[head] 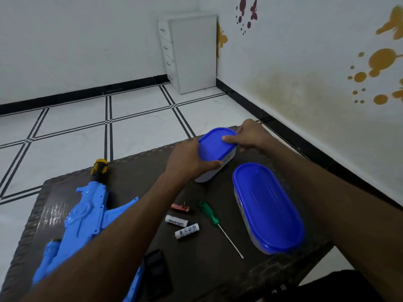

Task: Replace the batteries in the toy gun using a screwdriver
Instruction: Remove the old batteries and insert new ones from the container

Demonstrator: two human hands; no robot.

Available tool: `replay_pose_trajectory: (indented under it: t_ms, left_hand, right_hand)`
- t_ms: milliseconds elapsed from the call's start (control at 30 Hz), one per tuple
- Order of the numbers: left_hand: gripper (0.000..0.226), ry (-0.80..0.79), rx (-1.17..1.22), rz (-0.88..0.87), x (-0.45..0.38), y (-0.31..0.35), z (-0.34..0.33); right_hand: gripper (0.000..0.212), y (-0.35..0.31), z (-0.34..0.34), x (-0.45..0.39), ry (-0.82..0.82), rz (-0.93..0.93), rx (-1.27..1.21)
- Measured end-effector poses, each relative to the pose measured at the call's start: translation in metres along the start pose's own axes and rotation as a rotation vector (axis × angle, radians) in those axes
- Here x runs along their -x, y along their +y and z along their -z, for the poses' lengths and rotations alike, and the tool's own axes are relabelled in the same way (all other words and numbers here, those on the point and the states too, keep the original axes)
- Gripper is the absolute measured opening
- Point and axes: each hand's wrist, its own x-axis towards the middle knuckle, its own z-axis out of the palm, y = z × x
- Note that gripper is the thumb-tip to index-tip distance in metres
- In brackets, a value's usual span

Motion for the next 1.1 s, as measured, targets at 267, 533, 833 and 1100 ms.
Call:
replay_pose_trajectory:
  t_ms: [267,533,833,1100]
  left_hand:
    - [0.058,0.041,-0.003,0.101,-0.001,0.006,0.000]
    - [0.064,0.009,-0.049,0.088,-0.002,0.005,0.000]
    - [0.074,0.172,-0.049,-0.094,0.013,0.003,0.007]
    - [0.049,0.155,0.730,0.211,0.045,-0.034,0.035]
  right_hand:
    - [0.053,-0.029,0.010,0.008,0.054,0.064,0.308]
    - [0.046,-0.037,0.016,0.012,0.077,0.038,0.181]
    - [0.059,-0.016,0.002,0.031,0.162,0.103,-0.204]
    - [0.014,-0.015,-0.002,0.056,0.190,0.234,-0.116]
